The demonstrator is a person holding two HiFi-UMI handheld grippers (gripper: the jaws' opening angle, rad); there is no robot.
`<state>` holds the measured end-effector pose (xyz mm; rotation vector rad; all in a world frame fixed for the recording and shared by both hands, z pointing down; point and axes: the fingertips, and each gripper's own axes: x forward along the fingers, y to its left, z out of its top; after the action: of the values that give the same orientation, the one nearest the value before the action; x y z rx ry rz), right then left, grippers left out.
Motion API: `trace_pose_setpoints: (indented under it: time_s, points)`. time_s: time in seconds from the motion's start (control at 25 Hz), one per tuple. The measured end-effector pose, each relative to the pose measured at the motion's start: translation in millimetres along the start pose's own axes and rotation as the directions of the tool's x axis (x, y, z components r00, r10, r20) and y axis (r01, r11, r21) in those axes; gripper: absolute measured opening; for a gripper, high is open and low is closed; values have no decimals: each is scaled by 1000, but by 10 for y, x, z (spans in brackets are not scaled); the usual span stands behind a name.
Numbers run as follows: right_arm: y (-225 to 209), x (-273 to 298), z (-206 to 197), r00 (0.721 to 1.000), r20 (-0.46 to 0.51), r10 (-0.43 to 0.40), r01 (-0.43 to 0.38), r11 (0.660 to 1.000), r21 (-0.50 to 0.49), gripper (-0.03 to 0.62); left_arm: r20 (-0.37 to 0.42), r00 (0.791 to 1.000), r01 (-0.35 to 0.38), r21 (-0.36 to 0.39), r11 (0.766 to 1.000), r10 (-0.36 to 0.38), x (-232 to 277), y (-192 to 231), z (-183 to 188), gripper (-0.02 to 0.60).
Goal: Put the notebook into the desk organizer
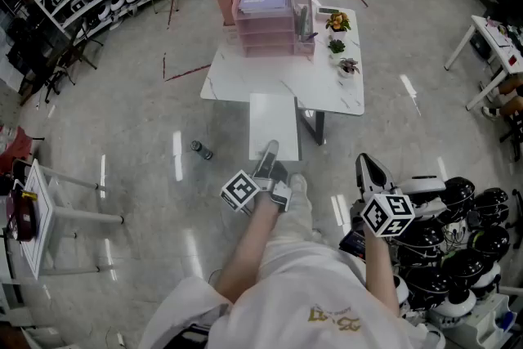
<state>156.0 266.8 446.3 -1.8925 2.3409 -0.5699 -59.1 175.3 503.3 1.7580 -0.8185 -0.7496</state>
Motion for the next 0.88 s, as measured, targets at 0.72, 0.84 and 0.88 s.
trace_pose_setpoints:
  time_s: [0.72, 0.84, 0.88]
  points:
    - [15, 31, -61, 1000, -1, 15, -15, 999, 30, 11, 49, 997, 54, -62, 997, -51, -36, -185, 139, 26]
    - [-39, 133, -106, 1000, -15, 15, -14, 999, 38, 11, 45, 999, -8, -19, 1000, 9, 2, -2, 210, 26]
    - [-63, 181, -104, 1000, -16, 13, -12, 999, 43, 12, 48, 999, -21, -16, 1000, 21, 41, 45, 248, 26]
